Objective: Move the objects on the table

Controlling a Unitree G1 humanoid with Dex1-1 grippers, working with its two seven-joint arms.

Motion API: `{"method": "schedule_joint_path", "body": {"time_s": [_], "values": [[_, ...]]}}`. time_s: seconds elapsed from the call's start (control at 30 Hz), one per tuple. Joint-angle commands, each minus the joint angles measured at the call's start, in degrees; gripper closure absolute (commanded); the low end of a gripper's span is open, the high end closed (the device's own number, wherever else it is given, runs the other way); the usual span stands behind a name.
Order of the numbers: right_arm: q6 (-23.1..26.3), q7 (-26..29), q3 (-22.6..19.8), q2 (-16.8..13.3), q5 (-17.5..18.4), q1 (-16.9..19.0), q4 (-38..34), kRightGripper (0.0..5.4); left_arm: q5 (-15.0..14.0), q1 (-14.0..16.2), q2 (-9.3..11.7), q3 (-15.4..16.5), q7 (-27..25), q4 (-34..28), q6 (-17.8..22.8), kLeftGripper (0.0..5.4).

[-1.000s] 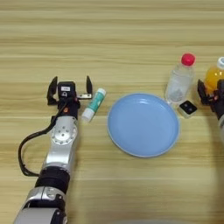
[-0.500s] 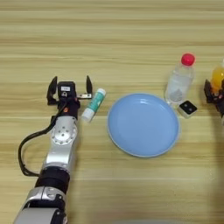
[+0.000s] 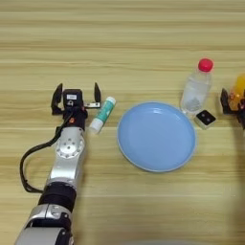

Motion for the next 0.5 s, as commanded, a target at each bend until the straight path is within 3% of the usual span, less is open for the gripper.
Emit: {"method": "schedule_joint_path", "body": {"time_s": [0.03, 0.2, 0.5], "values": [[0.39, 0.23, -0.71, -0.68, 1.08, -0.08, -1.84, 0.02, 0.29, -0.47, 0.05, 0.07, 0.28, -0.24, -0.2, 0.0], [0.72, -0.18, -0.97, -0.35, 1.95, 2.99, -8.54, 0.02, 0.32, -0.51, 0.08, 0.09, 0.33, -0.14, -0.25, 0.0], [6.83, 0.09, 0.16, 1.59, 3.75, 10.79, -29.65, 0.02, 0.35, -0.88, 0.17, 0.12, 0.31, 0.61, -0.53, 0.0]]}}
